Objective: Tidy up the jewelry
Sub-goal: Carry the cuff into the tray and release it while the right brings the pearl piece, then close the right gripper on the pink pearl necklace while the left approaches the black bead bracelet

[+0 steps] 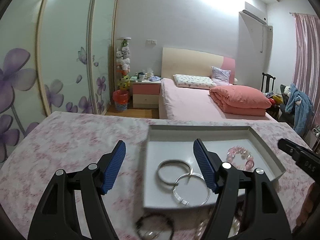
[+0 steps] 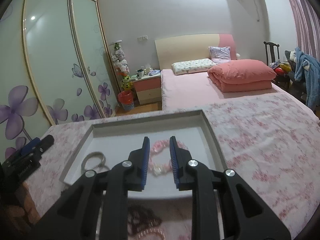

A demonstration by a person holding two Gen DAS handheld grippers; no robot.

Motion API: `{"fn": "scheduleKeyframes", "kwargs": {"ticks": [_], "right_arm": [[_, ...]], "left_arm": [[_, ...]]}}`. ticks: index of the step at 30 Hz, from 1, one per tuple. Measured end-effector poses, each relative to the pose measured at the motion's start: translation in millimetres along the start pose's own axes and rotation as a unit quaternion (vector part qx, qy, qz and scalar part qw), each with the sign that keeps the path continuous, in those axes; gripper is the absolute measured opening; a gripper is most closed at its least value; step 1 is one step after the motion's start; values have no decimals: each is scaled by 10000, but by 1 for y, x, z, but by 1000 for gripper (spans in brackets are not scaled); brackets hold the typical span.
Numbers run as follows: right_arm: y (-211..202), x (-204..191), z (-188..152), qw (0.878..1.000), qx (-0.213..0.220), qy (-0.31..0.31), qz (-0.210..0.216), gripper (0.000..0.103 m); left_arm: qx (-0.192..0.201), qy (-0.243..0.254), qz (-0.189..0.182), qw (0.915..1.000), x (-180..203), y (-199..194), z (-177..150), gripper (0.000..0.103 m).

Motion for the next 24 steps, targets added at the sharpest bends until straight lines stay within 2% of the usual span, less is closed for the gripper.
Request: {"fn": "scheduleKeyframes", "kwargs": {"ticks": [5, 10, 15, 24], "right_arm": [[-15, 2, -25, 9994, -314, -99, 41, 22], [-18, 3, -65, 9950, -979, -55, 166, 22], [-18, -5, -92, 9889, -1467, -149, 202, 22], [-12, -20, -113, 9815, -1815, -609, 63, 20]], "left_arm": [[-146, -71, 120, 9998, -25, -20, -16, 70], [-448, -68, 200, 9988, -45, -31, -34, 70], [-734, -20, 198, 9971, -53, -34, -48, 70], [-1240, 195, 141, 9920, -45, -26, -69, 71]]}}
Point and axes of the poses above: each gripper's, at about its wrist camera, not at the fingertips, and y roughly the way its jaws point, x to its right, z to its top, the point moved 3 cm from there along y, roughly the way its jaws point, and after that the axes turned 7 degrees about -y, right-handed, at the moved point
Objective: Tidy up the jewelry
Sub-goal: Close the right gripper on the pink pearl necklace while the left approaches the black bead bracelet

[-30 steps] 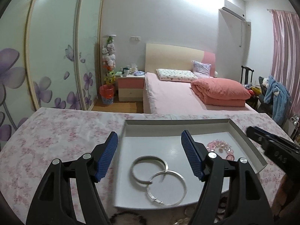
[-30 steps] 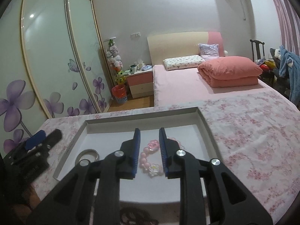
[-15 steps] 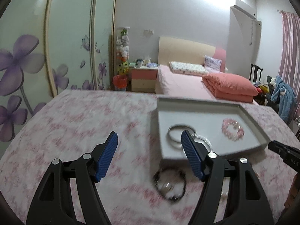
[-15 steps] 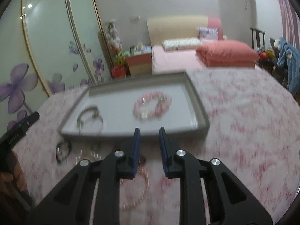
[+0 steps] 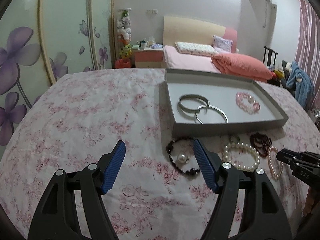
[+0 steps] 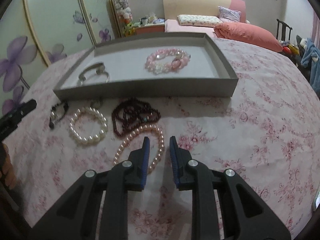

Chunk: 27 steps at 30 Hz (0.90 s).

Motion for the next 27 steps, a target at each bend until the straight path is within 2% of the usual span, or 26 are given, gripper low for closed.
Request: {"fn": "scheduleKeyframes", "kwargs": {"ticks": [3, 4, 8, 12, 18, 27], "right_arm": [[0, 3, 0, 9999, -24, -73, -126, 8], [1, 8, 0, 9999, -29, 11, -142, 7], [2, 29, 4, 9990, -11, 317, -309, 7], [4, 30, 5, 9990, 22, 259, -352, 7], [3, 33, 5, 9991, 34, 337, -258, 7], [2, 34, 5, 9990, 42, 394, -213, 7]], "left_arm": [[-196, 74, 13, 9998, 4, 8, -3, 71], [-251, 84, 23, 9996, 5, 11, -4, 71], [-508, 101, 73, 9986, 9, 24, -6, 71], [-665, 159, 186, 9975, 13, 35, -6, 70], [-903, 168, 222, 9955, 16, 48, -8, 55], [-821, 209, 170, 9963, 19, 44, -9, 55]]}}
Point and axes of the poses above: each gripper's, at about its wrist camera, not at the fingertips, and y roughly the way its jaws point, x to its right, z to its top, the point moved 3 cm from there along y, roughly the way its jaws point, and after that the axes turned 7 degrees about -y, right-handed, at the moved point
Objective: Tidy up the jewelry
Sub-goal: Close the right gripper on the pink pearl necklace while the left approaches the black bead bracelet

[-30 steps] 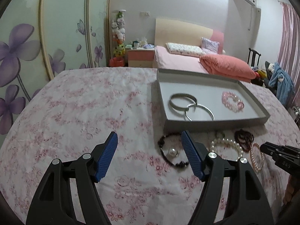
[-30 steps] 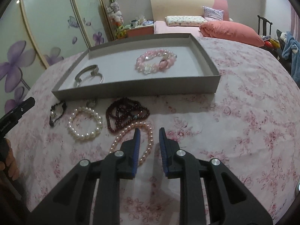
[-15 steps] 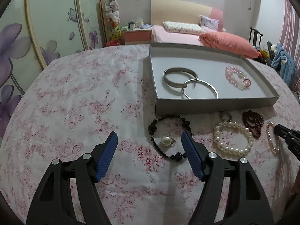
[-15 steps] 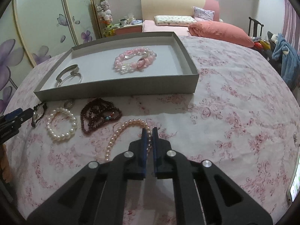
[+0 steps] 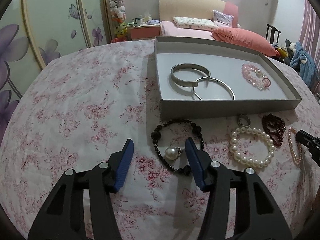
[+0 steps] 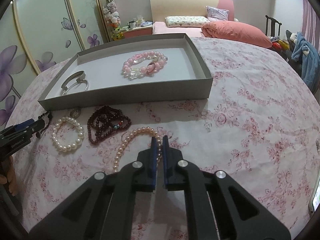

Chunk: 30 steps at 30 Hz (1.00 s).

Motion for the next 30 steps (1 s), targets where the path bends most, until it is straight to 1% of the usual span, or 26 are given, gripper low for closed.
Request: {"fn": "scheduleKeyframes", "kwargs": {"ticks": [4, 8, 11, 13, 14, 15, 16, 17, 19, 22, 23, 25, 27, 30], "right_arm": [[0, 0, 0, 10000, 3, 18, 17, 7], [0, 1, 0, 10000, 7, 46, 46, 7], [0, 2, 0, 10000, 10, 64, 68, 7], [0, 2, 0, 10000, 9, 63, 66, 7], [0, 2, 0, 10000, 9, 65, 67, 7], [-1, 3, -1, 9999, 11, 72, 75, 7], [-1, 3, -1, 9999, 13, 84, 89, 7], [-1, 4, -1, 9999, 14, 98, 103, 7], [0, 4, -1, 9999, 18, 118, 124, 7], [0, 4, -1, 9998, 20, 129, 138, 7], [0, 4, 0, 9998, 21, 138, 149, 7], [0, 5, 0, 9997, 24, 155, 170, 7], [0, 4, 0, 9997, 25, 161, 178, 7], [0, 5, -1, 9997, 26, 164, 181, 7]], "left_arm": [[48, 89, -11, 9999, 3, -3, -1, 55], [28, -10, -4, 10000, 1, -2, 1, 55], [111, -53, 13, 9999, -1, -5, 1, 55], [176, 36, 25, 9998, 2, -8, 1, 54], [180, 85, 29, 9998, 4, -8, 1, 52], [164, 123, 32, 9998, 5, -7, 0, 47], [110, 141, 23, 9998, 6, -5, 0, 40], [70, 139, 25, 9999, 6, -3, 0, 38], [-22, 99, 25, 9999, 4, 0, 1, 38], [-1, 30, -12, 10000, 2, -1, 2, 39], [19, -3, -65, 10000, 2, -2, 2, 40], [114, -157, -172, 9997, -3, -6, 6, 45], [123, -226, -198, 9995, -5, -6, 10, 45], [24, -206, -123, 9997, -8, 1, 15, 44]]}}
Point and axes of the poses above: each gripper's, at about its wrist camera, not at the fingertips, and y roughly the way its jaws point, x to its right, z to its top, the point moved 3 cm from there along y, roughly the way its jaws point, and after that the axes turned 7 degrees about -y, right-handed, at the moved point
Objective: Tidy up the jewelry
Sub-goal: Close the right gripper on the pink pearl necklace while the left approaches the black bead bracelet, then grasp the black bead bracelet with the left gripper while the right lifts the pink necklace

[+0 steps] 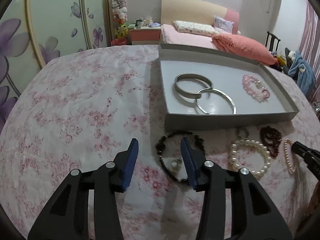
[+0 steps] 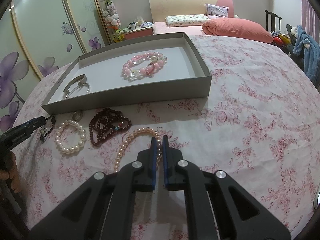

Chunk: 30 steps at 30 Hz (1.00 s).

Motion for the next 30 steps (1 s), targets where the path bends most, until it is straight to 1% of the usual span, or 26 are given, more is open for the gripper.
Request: {"fn": "scheduleKeyframes", "kwargs": {"ticks": [1, 3, 6, 9, 11, 13, 17, 19, 21, 25, 27, 30], "right_arm": [[0, 0, 0, 10000, 0, 3, 4, 7], [0, -1, 0, 10000, 0, 6, 8, 7], [0, 0, 0, 10000, -1, -1, -2, 7], [0, 0, 0, 10000, -1, 1, 2, 7], [0, 0, 0, 10000, -2, -4, -5, 7], [0, -1, 0, 10000, -5, -13, -15, 7], [0, -2, 0, 10000, -12, -57, -50, 7], [0, 0, 1, 10000, 18, 4, 3, 6], [-1, 3, 0, 9999, 48, 84, 66, 6], [-13, 1, 3, 9993, 315, 109, 189, 6], [-21, -4, 6, 9985, 472, 69, 281, 6], [-29, -10, 8, 9974, 605, 37, 403, 6]], "left_arm": [[-62, 12, 21, 10000, -1, 4, 0, 39], [-94, 104, 27, 9999, 0, 6, -2, 35], [-111, 304, -48, 9995, 8, 3, -6, 31], [-49, 516, 20, 9987, 15, 4, -9, 25], [-65, 508, -4, 9987, 16, 4, -8, 20], [-53, 536, 38, 9985, 16, 4, -8, 12], [-47, 572, 61, 9983, 16, 4, -8, 12], [-33, 488, -36, 9988, 14, 2, -8, 12], [83, 411, -127, 9990, 12, -3, -6, 12], [432, 346, -393, 9977, 13, -25, 2, 12], [548, 342, -522, 9966, 16, -33, 4, 12], [606, 329, -653, 9955, 18, -38, 6, 12]]}}
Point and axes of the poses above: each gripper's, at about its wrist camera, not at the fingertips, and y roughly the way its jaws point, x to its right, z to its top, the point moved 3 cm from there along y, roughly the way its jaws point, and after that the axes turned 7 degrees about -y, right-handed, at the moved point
